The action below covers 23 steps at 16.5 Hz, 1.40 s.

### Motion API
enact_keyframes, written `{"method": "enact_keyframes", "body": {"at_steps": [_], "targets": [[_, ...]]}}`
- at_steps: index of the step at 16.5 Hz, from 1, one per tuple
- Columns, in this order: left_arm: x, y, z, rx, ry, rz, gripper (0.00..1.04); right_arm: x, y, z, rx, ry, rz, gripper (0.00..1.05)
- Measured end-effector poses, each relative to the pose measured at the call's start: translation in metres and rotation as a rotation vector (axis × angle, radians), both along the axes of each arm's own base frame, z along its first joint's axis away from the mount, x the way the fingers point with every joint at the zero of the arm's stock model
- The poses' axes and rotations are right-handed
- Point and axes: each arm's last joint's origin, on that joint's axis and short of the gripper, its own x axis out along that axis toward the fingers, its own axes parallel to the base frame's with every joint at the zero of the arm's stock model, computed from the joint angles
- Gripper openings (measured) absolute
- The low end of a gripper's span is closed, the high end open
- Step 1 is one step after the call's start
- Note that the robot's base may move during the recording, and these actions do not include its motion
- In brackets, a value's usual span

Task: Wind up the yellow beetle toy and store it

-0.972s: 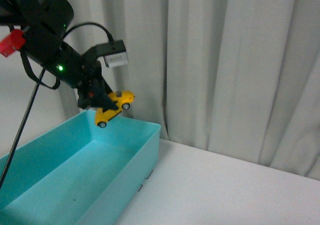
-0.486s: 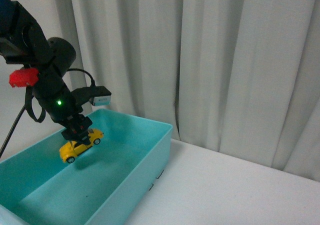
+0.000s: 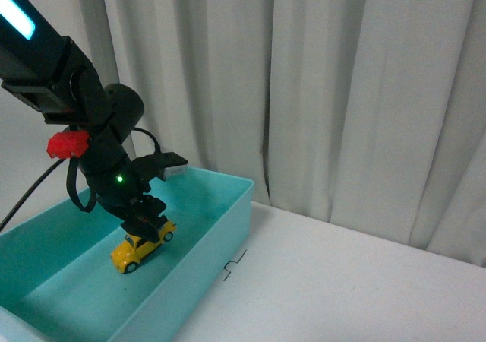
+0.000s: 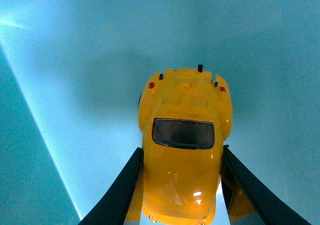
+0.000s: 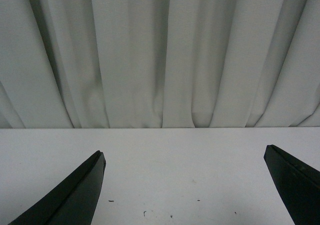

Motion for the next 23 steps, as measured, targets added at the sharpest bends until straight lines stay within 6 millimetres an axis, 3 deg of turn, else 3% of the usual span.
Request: {"method": "enact_keyframes", "body": {"at_steps": [2, 6, 8, 11, 14, 16, 18, 20, 22, 23], "targets": [[0.001, -0.006, 0.0, -0.021, 0.0, 0.0, 0.38, 0.0, 0.0, 0.0, 0.0, 0.0, 0.0, 0.98], [-0.001, -0.007, 0.002, -0.071, -0.003, 0.03, 0.81, 0.0, 0.0, 0.0, 0.0, 0.0, 0.0, 0.98], [-0.001, -0.007, 0.021, -0.129, -0.078, 0.027, 1.0, 0.0, 0.0, 0.0, 0.0, 0.0, 0.0, 0.98], [-0.006, -0.005, 0.08, -0.189, -0.368, -0.026, 0.98, 0.0, 0.0, 0.0, 0.0, 0.0, 0.0, 0.98], [-0.038, -0.008, 0.118, -0.235, -0.545, -0.085, 0.98, 0.0, 0.0, 0.0, 0.0, 0.0, 0.0, 0.98], [-0.066, -0.024, 0.124, -0.115, -0.919, 0.033, 0.81, 0.0, 0.0, 0.0, 0.0, 0.0, 0.0, 0.98], [-0.129, -0.059, 0.123, -0.2, -1.184, 0.096, 0.56, 0.0, 0.0, 0.0, 0.0, 0.0, 0.0, 0.98], [-0.167, -0.08, 0.117, -0.234, -1.262, 0.117, 0.32, 0.0, 0.0, 0.0, 0.0, 0.0, 0.0, 0.98], [-0.181, -0.093, 0.093, -0.251, -1.208, 0.146, 0.09, 0.0, 0.0, 0.0, 0.0, 0.0, 0.0, 0.98], [-0.189, -0.099, 0.086, -0.26, -1.2, 0.15, 0.02, 0.0, 0.0, 0.0, 0.0, 0.001, 0.002, 0.98]]}}
